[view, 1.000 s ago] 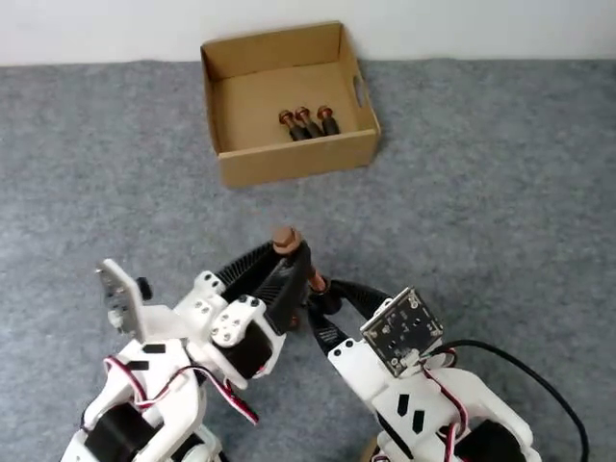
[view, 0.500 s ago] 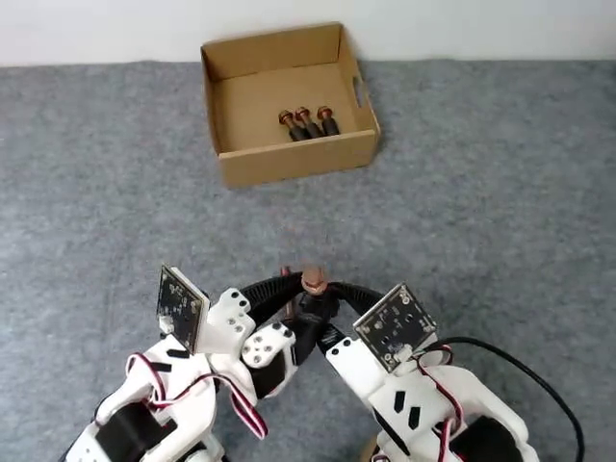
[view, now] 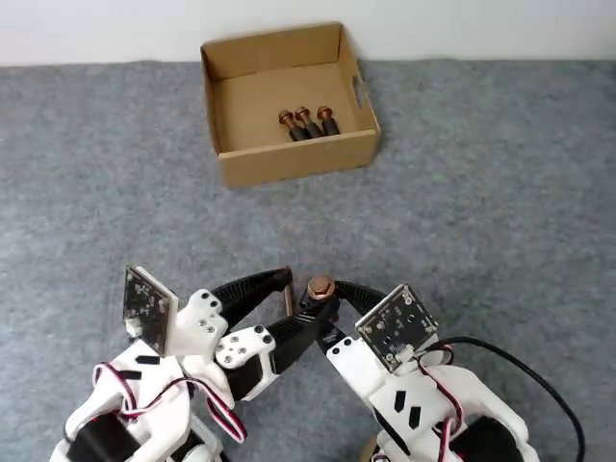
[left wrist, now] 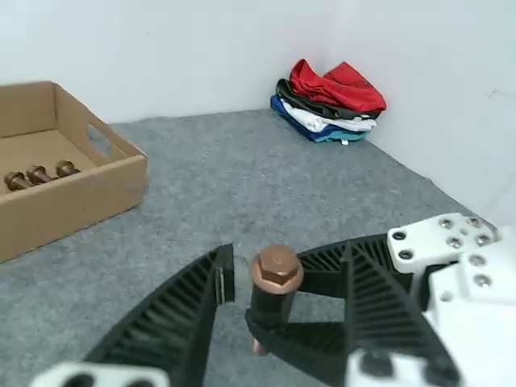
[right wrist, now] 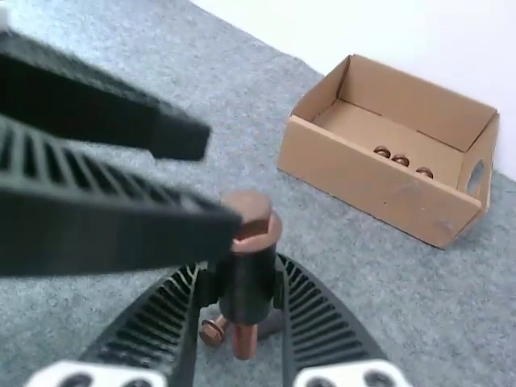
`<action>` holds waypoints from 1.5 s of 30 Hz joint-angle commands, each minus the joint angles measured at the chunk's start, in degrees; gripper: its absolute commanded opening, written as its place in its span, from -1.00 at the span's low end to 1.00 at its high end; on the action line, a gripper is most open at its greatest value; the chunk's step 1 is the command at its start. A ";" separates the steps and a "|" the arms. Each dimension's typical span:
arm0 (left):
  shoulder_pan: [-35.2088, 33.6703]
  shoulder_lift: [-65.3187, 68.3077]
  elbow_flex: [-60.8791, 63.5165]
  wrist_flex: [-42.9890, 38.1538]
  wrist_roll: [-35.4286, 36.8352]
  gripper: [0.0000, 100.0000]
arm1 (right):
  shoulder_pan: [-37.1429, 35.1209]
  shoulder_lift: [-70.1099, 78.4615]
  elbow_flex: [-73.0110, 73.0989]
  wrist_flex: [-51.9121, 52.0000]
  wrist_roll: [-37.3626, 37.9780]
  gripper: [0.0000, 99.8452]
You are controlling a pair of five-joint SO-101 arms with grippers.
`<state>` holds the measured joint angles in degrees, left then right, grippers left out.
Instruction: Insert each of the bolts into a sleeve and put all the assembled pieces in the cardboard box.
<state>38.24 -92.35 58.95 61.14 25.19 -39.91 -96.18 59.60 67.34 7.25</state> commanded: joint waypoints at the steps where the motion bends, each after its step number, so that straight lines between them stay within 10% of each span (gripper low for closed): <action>1: -2.64 0.53 -4.35 1.23 -0.44 -0.58 | 0.04 -0.31 -0.88 -0.92 0.35 -0.98; 9: -15.03 -0.09 -5.23 5.10 -8.70 -1.00 | 12.18 -0.22 -0.88 -0.84 -4.92 -0.98; 17: -29.27 -0.09 12.35 5.10 -20.13 -0.99 | 21.23 15.34 -8.35 -0.84 -14.42 -0.98; 45: -30.51 -0.09 37.23 -4.57 -20.04 -0.99 | 21.05 124.35 -103.74 -13.85 -15.03 -0.98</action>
<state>7.91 -92.00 96.22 57.98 5.23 -19.16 22.95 -32.00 55.74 -7.78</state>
